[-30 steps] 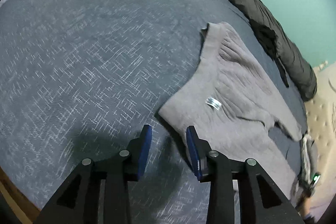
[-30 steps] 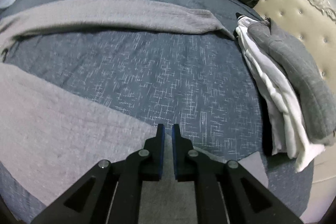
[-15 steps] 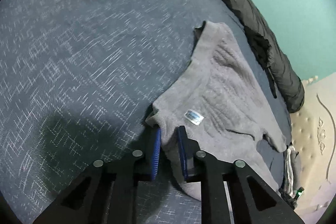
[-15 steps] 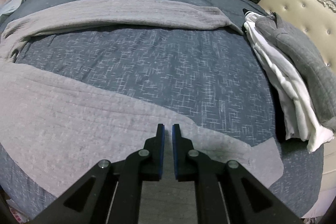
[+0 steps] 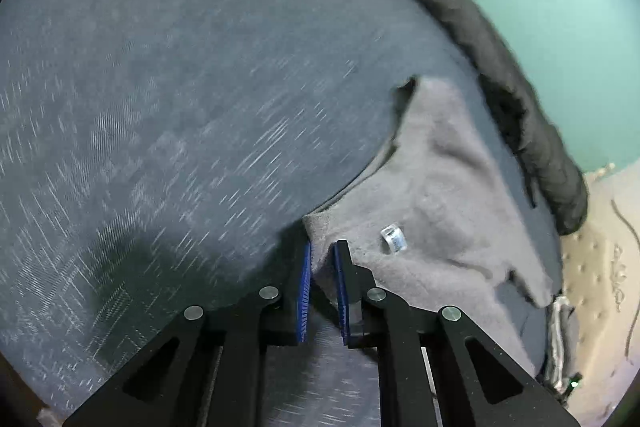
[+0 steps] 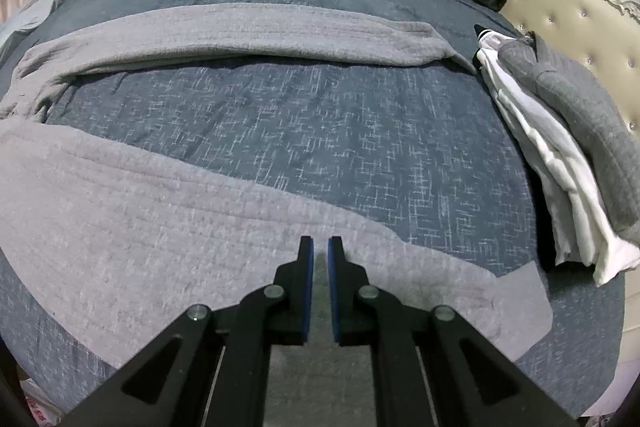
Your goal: Fold clothes
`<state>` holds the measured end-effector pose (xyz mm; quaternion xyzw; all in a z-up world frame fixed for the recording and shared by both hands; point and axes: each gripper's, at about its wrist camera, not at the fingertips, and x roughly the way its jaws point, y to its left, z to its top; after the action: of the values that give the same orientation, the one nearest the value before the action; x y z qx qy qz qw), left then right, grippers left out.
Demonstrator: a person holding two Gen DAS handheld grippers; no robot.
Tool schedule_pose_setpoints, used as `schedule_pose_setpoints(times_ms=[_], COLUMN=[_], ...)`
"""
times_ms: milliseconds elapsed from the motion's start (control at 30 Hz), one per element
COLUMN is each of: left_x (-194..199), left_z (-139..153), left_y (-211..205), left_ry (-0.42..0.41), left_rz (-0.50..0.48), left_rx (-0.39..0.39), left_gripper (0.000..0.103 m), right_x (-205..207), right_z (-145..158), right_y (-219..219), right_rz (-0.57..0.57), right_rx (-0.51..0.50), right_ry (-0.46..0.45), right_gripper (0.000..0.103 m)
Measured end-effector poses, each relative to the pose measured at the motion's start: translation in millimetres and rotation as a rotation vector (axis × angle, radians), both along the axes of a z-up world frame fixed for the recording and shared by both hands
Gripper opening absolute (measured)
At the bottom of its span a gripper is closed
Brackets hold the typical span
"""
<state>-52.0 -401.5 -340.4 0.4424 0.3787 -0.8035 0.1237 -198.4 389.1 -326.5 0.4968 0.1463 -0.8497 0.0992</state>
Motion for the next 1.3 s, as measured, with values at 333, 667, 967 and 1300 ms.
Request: schedule_pose_setpoints(times_ms=[333,667,967,1300], left_x=[-17.3,-122.0,-202.6,-225.8], left_z=[33.0,46.2,30.4,28.9], left_y=[-0.9,24.0,21.8,11.7], left_ry=[-0.008,0.010,0.009,0.065], left_rz=[-0.065,-0.222,-0.210,-0.224], left_rx=[-0.084,-0.153,-0.214,-0.191], left_gripper=[0.021,0.036,0.052,0.007], right_x=[-11.6,-45.6,-68.2,-53.1], right_z=[7.3,24.7,14.3,-24.0], right_y=[-1.8,-50.1,-147.4,-193.5], right_rz=[-0.027,-0.060,-0.026,0.059], right_rx=[-0.057,-0.189,-0.509,-0.603], right_ry=[0.018,0.060,0.047,0.024], right_gripper=[0.006,0.023,0.050,0.050])
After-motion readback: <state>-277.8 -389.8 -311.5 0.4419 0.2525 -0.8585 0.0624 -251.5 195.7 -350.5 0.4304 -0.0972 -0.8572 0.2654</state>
